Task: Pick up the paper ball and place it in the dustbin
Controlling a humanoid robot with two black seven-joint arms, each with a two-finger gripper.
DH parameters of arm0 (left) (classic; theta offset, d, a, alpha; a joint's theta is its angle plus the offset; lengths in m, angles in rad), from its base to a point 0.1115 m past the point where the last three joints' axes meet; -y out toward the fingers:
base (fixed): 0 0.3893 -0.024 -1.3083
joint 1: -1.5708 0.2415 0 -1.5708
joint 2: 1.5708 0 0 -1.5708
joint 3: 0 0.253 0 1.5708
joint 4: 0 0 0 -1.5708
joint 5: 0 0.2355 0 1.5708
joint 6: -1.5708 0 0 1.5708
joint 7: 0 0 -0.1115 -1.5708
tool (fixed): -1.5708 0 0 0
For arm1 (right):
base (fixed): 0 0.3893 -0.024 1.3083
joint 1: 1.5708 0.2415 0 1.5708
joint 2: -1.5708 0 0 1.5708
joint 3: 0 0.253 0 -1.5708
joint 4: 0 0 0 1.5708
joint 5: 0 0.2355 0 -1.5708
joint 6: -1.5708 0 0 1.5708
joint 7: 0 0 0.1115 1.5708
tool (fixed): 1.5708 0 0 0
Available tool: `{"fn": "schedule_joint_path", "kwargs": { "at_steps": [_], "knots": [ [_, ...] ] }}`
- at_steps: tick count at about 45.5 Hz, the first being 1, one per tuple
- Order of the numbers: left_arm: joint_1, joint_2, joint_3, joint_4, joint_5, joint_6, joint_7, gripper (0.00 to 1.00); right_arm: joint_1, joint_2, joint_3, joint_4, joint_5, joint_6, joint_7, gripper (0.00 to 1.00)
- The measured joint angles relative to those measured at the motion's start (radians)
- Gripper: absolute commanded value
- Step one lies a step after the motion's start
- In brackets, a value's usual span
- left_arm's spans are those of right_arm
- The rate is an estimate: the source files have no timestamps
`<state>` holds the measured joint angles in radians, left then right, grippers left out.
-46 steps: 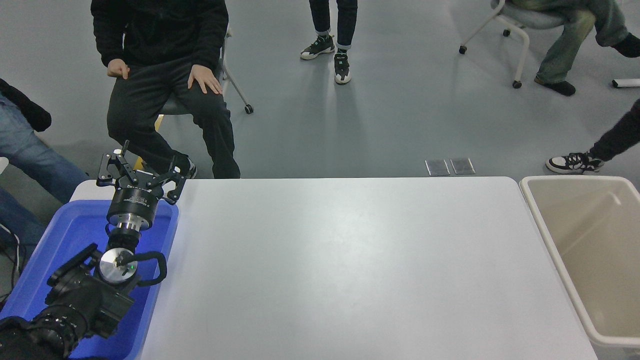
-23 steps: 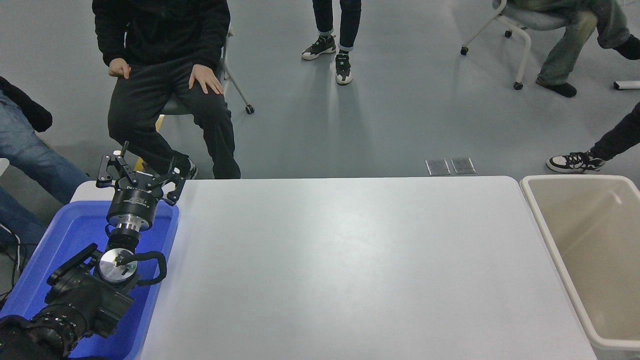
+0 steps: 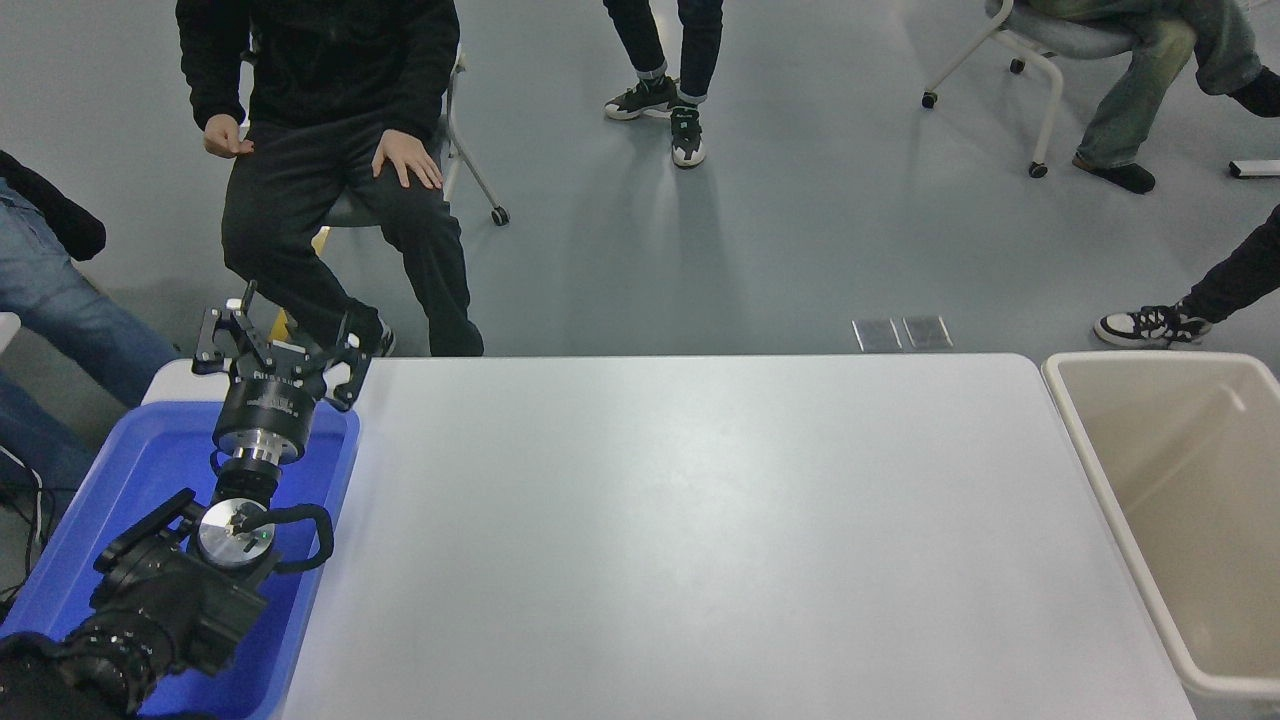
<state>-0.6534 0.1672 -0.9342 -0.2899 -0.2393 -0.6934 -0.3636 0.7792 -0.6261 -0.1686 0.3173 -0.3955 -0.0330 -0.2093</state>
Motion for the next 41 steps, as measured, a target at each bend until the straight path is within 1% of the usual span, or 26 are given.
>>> {"fn": "schedule_joint_path", "kwargs": {
  "at_steps": [8,17,19,21,22,23,26,27,29,31,35,41],
  "knots": [
    [0.000,0.000,0.000,0.000,0.000,0.000,0.000,0.99,-0.053,0.079,0.023,-0.058,0.005,-0.043,0.000,0.00],
    [0.000,0.000,0.000,0.000,0.000,0.000,0.000,0.99,-0.074,0.111,0.031,-0.081,0.021,-0.060,0.001,0.01],
    [0.000,0.000,0.000,0.000,0.000,0.000,0.000,0.99,-0.076,0.116,0.032,-0.084,0.024,-0.062,0.001,0.11],
    [0.000,0.000,0.000,0.000,0.000,0.000,0.000,0.99,-0.077,0.119,0.032,-0.086,0.025,-0.063,0.001,0.29],
    [0.000,0.000,0.000,0.000,0.000,0.000,0.000,0.99,-0.077,0.120,0.032,-0.088,0.026,-0.064,0.001,0.36],
    [0.000,0.000,0.000,0.000,0.000,0.000,0.000,0.99,-0.078,0.121,0.031,-0.090,0.026,-0.066,0.001,0.39],
    [0.000,0.000,0.000,0.000,0.000,0.000,0.000,0.99,-0.078,0.124,0.029,-0.091,0.027,-0.072,0.001,0.43],
    [0.000,0.000,0.000,0.000,0.000,0.000,0.000,0.99,-0.079,0.125,0.028,-0.092,0.027,-0.074,0.001,0.48],
    [0.000,0.000,0.000,0.000,0.000,0.000,0.000,0.99,-0.079,0.126,0.026,-0.094,0.027,-0.079,0.001,0.63],
    [0.000,0.000,0.000,0.000,0.000,0.000,0.000,0.99,-0.080,0.128,0.025,-0.094,0.027,-0.085,0.001,0.74],
    [0.000,0.000,0.000,0.000,0.000,0.000,0.000,0.99,-0.080,0.129,0.024,-0.096,0.027,-0.094,0.001,0.85],
    [0.000,0.000,0.000,0.000,0.000,0.000,0.000,0.99,-0.080,0.130,0.023,-0.096,0.028,-0.113,0.001,0.89]
  ]
}}
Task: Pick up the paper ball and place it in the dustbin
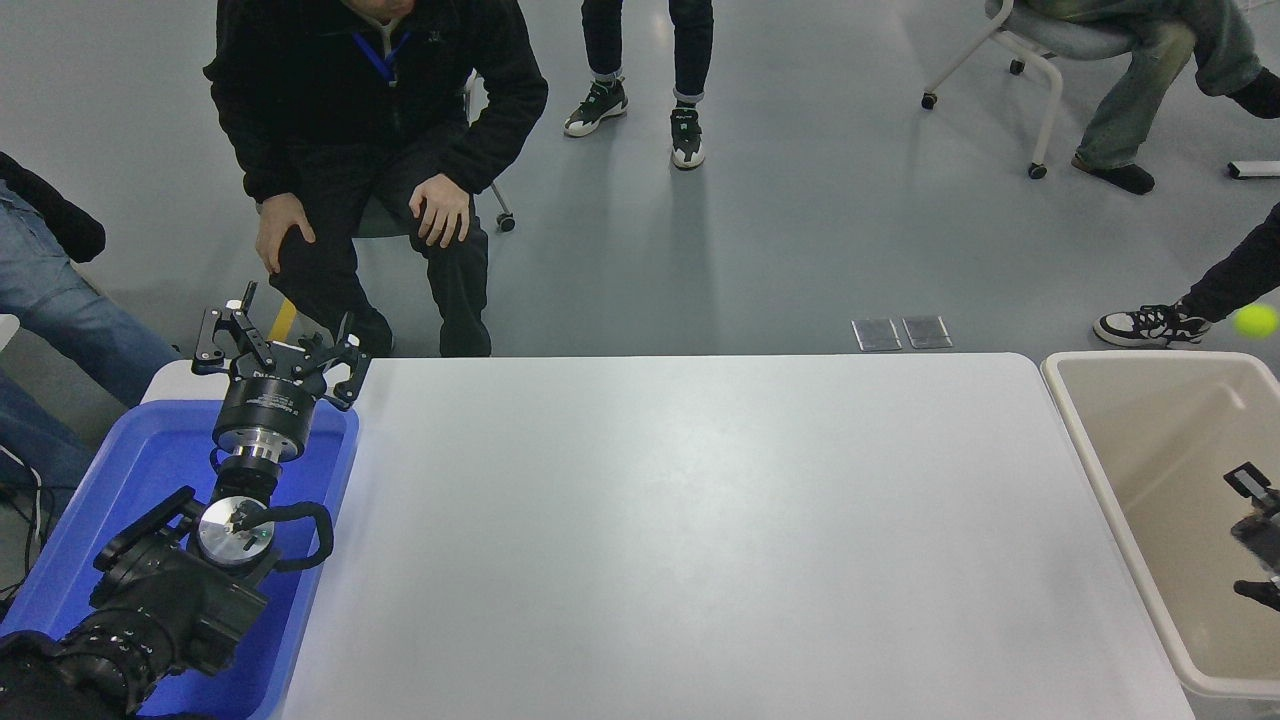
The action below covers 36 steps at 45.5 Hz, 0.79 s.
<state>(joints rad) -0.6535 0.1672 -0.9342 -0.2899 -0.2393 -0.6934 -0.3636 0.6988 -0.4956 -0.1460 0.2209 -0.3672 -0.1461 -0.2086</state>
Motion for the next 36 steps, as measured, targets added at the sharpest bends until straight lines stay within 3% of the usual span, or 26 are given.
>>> {"fn": "schedule_joint_path", "kwargs": {
  "at_steps": [12,16,36],
  "knots": [
    [0.000,0.000,0.000,0.000,0.000,0.000,0.000,0.99,0.010,-0.001,0.000,-0.001,0.002,-0.030,0.000,0.91],
    [0.000,0.000,0.000,0.000,0.000,0.000,0.000,0.99,0.018,-0.002,0.000,-0.001,0.002,-0.034,0.000,0.99],
    [0.000,0.000,0.000,0.000,0.000,0.000,0.000,0.99,0.138,-0.010,0.064,0.022,0.028,-0.042,-0.001,1.00]
  ]
}}
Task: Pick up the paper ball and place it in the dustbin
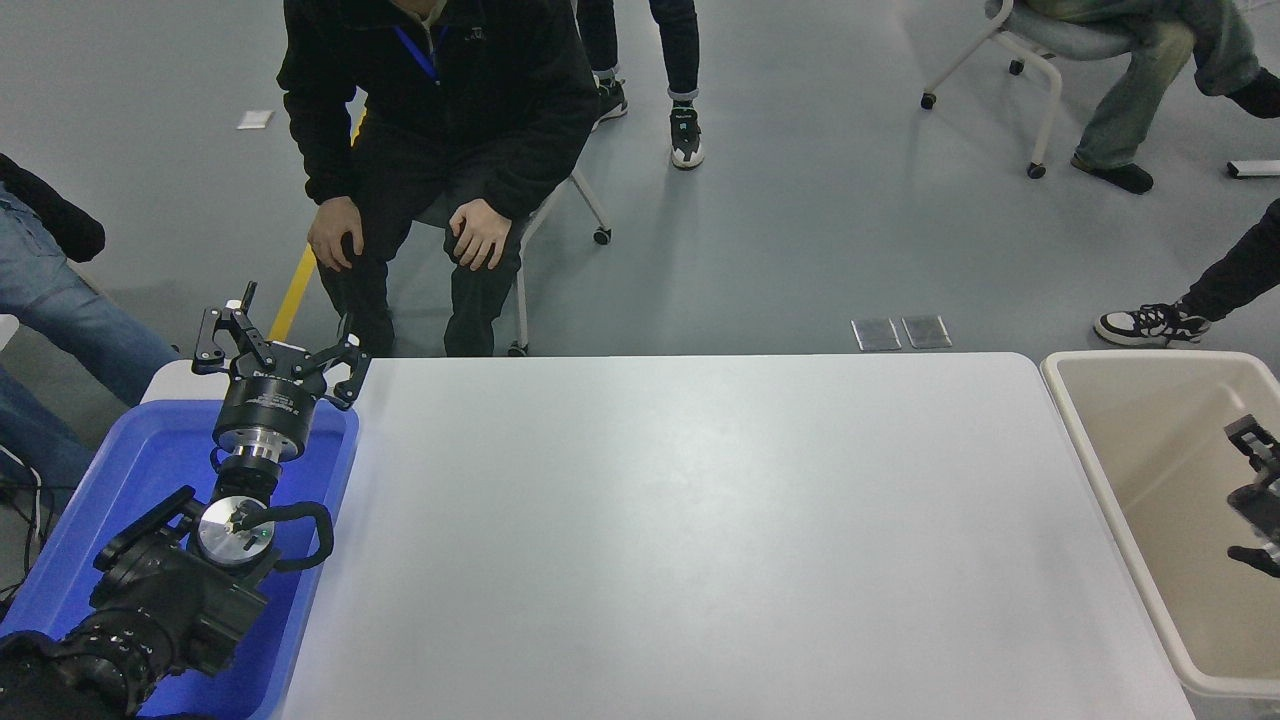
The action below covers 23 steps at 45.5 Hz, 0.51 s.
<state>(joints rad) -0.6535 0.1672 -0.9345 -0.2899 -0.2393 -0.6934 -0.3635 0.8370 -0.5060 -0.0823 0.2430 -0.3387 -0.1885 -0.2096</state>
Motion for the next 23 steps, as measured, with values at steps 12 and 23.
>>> {"fn": "schedule_joint_path", "kwargs": {
  "at_steps": [12,23],
  "knots": [
    [0.000,0.000,0.000,0.000,0.000,0.000,0.000,0.99,0.040,-0.063,0.266,0.167,0.016,0.010,0.001,1.00],
    [0.000,0.000,0.000,0.000,0.000,0.000,0.000,0.99,0.044,-0.060,0.576,0.304,0.043,0.016,0.001,1.00]
  ]
}}
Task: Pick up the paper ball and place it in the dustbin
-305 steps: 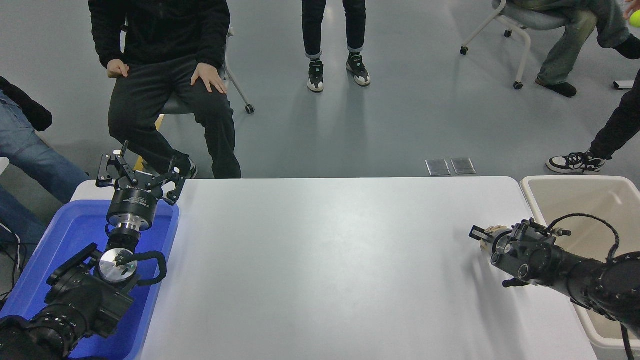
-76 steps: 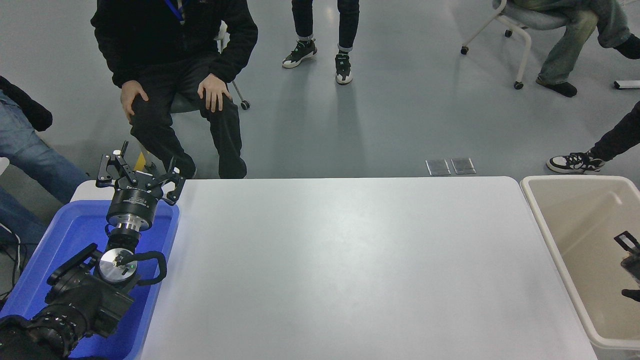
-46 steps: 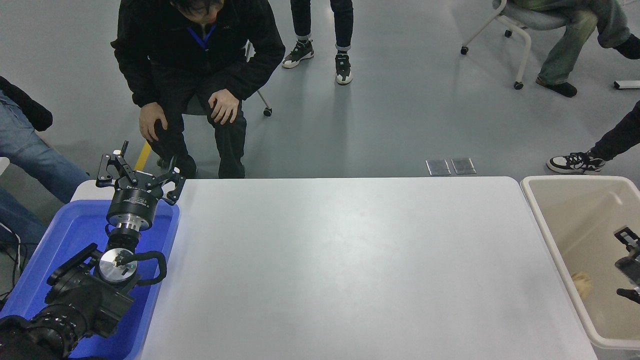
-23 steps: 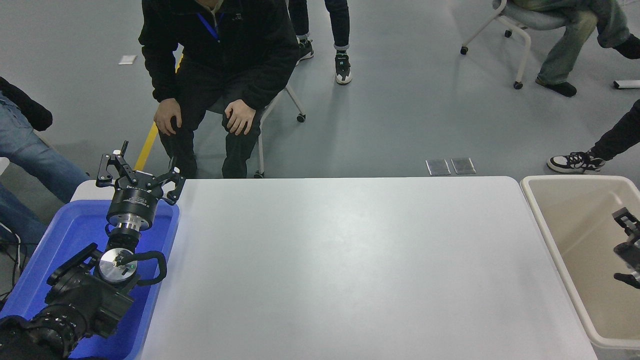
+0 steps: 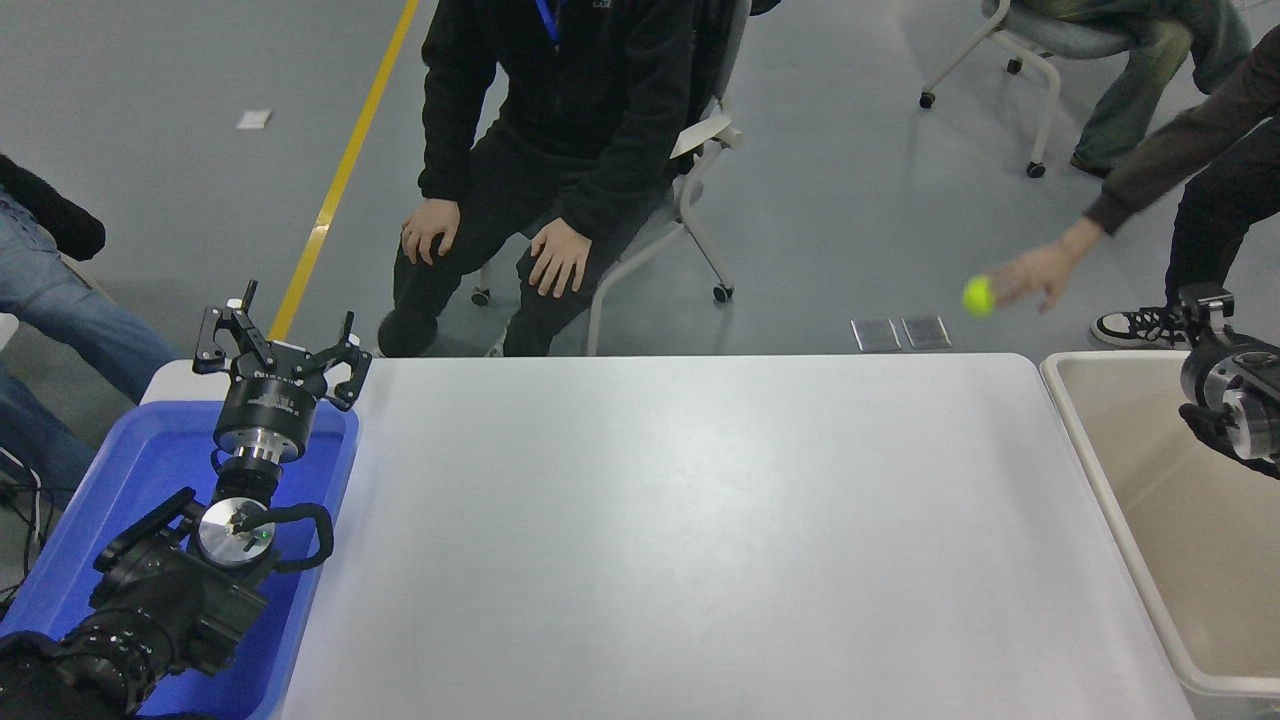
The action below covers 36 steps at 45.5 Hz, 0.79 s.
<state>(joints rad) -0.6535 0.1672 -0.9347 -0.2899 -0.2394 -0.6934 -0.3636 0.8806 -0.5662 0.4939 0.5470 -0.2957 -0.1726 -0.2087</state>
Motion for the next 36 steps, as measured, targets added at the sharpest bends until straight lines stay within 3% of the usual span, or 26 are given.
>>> {"fn": "schedule_joint_path", "kwargs": {
  "at_steps": [11,15,19,26,36],
  "knots": [
    [0.000,0.000,0.001,0.000,0.000,0.000,0.000,0.99,-0.080,0.055,0.229,0.115,0.019,0.017,0.005,1.00],
    [0.000,0.000,0.001,0.000,0.000,0.000,0.000,0.99,-0.134,0.083,0.316,0.156,0.023,0.033,0.029,1.00],
    [0.000,0.000,0.001,0.000,0.000,0.000,0.000,0.99,-0.186,0.119,0.391,0.184,0.026,0.044,0.089,1.00],
    [0.000,0.000,0.001,0.000,0.000,0.000,0.000,0.99,-0.256,0.174,0.468,0.210,0.031,0.054,0.238,1.00],
    [0.000,0.000,0.001,0.000,0.000,0.000,0.000,0.99,-0.320,0.242,0.518,0.220,0.076,0.064,0.416,1.00]
  ]
}}
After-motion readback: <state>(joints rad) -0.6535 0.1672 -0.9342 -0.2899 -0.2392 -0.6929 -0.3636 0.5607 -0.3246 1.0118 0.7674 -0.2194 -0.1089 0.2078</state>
